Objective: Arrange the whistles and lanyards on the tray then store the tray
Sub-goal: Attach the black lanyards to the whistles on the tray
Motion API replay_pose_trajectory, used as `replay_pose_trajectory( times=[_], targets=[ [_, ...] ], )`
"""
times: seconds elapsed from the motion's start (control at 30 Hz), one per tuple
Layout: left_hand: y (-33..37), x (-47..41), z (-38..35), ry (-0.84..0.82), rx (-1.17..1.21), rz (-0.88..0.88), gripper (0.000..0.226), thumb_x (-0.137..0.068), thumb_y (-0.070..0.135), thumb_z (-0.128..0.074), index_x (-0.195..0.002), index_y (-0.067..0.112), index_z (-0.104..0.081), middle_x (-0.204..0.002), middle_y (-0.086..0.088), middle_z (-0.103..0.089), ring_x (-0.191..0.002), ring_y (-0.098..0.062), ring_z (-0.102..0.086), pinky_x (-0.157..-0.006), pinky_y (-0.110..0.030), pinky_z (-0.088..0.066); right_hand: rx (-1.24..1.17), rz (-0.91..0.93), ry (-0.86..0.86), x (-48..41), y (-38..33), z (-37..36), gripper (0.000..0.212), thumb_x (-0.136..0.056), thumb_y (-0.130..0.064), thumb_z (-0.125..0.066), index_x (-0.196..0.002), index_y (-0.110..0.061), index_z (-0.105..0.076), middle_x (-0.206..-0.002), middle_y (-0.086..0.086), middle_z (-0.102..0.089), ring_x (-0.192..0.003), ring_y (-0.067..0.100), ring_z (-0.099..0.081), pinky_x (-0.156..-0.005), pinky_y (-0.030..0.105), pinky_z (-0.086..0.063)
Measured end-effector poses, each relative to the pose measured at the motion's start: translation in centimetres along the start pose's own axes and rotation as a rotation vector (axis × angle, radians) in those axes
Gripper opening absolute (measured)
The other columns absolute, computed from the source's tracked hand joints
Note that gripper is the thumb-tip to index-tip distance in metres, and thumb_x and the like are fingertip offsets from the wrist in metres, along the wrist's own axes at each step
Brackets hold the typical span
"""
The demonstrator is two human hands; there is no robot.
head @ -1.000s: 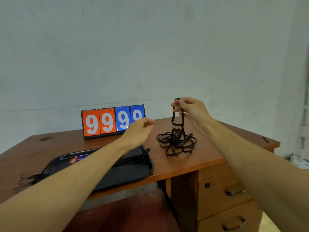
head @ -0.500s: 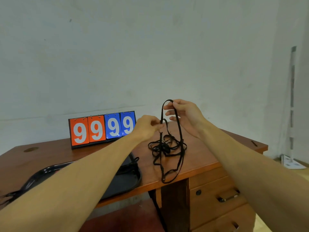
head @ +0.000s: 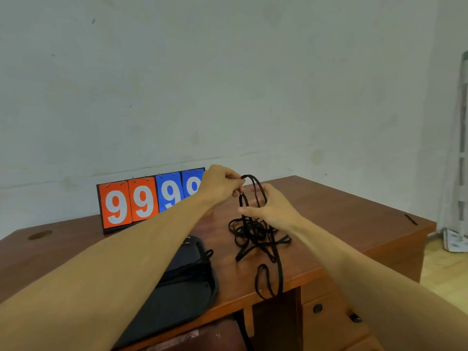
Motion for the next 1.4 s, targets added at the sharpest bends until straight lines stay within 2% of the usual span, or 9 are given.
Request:
replay_pose_trajectory(
  times=[0.27,0.4,0.53,0.67,0.87,1.0,1.17,1.3,1.4],
  targets=[
    [-1.9,-2.2,1.2,0.044,0.072,0.062,0.012,-0.090,0.012,-0.061,-0.096,0.003,-0.068,-0.071,-0.004,-0.067,-0.059,-0.010,-0.061,-0.055,-0.010,-0.048,0.176,0.031,0.121,-2.8,1.9,0.8,0.022,-0.079,-0.015,-0.076,-0.096,-0.016,-0.064,-0.086,0.005,-0.073,-0.064,0.012,-0.070,-0.065,0.022,-0.058],
    [-3.2,-3.0,1.6,0.066,0.123,0.144,0.013,-0.091,0.014,-0.060,-0.095,0.005,-0.067,-0.067,-0.002,-0.063,-0.060,-0.013,-0.063,-0.056,-0.017,-0.044,0.326,-0.074,0.055,-3.3,4.1,0.9,0.043,-0.079,-0.021,-0.076,-0.118,-0.014,-0.059,-0.111,0.005,-0.068,-0.080,0.012,-0.064,-0.072,0.013,-0.048],
    [-3.4,-2.8,2.0,0.007,0.146,0.178,0.018,-0.095,0.010,-0.050,-0.100,0.003,-0.066,-0.067,-0.004,-0.056,-0.062,-0.015,-0.064,-0.058,-0.020,-0.048,0.287,-0.166,-0.074,-3.2,5.0,0.3,0.073,-0.078,-0.032,-0.077,-0.138,-0.014,-0.039,-0.131,0.005,-0.055,-0.110,0.018,-0.054,-0.087,0.025,-0.040],
    [-2.3,-1.9,2.8,-0.006,0.102,0.150,0.022,-0.097,0.012,-0.046,-0.098,0.006,-0.067,-0.071,-0.002,-0.056,-0.058,-0.012,-0.060,-0.056,-0.018,-0.047,0.051,-0.053,-0.063,-2.6,1.8,-0.4,0.065,-0.085,-0.032,-0.068,-0.141,-0.019,-0.036,-0.142,0.002,-0.046,-0.129,0.018,-0.044,-0.096,0.027,-0.036],
    [-1.0,0.1,5.4,0.010,0.045,0.115,0.022,-0.095,0.019,-0.049,-0.092,0.016,-0.070,-0.068,-0.009,-0.058,-0.057,-0.016,-0.049,-0.064,-0.030,-0.042,-0.221,0.074,0.017,-1.5,-4.6,-2.1,0.034,-0.099,-0.040,-0.041,-0.121,-0.018,-0.053,-0.097,0.002,-0.072,-0.096,0.011,-0.066,-0.079,0.021,-0.042],
    [-1.6,2.4,7.8,0.029,0.048,0.138,0.027,-0.098,0.015,-0.044,-0.098,0.008,-0.070,-0.056,-0.002,-0.035,-0.047,-0.014,-0.032,-0.048,-0.023,-0.031,-0.156,0.171,0.030,-0.9,-6.8,-4.5,0.035,-0.102,-0.032,-0.039,-0.099,-0.010,-0.066,-0.050,-0.005,-0.051,-0.046,0.008,-0.051,-0.062,0.025,-0.047],
    [-3.9,6.3,11.5,0.022,0.020,0.152,0.023,-0.093,0.025,-0.057,-0.096,0.008,-0.071,-0.063,-0.004,-0.041,-0.049,-0.015,-0.031,-0.048,-0.023,-0.029,0.098,0.286,0.042,0.3,-9.2,-7.8,0.044,-0.100,-0.030,-0.042,-0.057,-0.024,-0.052,-0.055,-0.001,-0.036,-0.052,0.014,-0.033,-0.053,0.029,-0.031],
    [-5.6,9.7,15.0,0.056,-0.257,0.052,0.024,-0.090,0.027,-0.062,-0.097,0.009,-0.074,-0.088,-0.003,-0.072,-0.072,-0.012,-0.061,-0.063,-0.021,-0.045,0.215,0.324,-0.034,1.3,-10.8,-11.8,0.037,-0.102,-0.030,-0.037,-0.070,-0.017,-0.050,-0.072,0.005,-0.059,-0.065,0.016,-0.048,-0.059,0.021,-0.035],
    [-7.4,12.3,17.4,0.068,-0.362,0.102,0.024,-0.089,0.028,-0.063,-0.102,0.011,-0.073,-0.106,-0.001,-0.071,-0.085,-0.007,-0.057,-0.076,-0.020,-0.041,0.392,0.371,-0.130,2.4,-11.7,-15.4,0.040,-0.101,-0.036,-0.034,-0.068,-0.018,-0.047,-0.073,0.001,-0.058,-0.066,0.016,-0.050,-0.061,0.025,-0.037]
  ],
)
Point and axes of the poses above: each hand's wrist, its own x-axis away from the middle knuckle, its own z-axis out of the back of the hand, y = z × x, the point moved 5 cm from there along -x, towards the middle knuckle
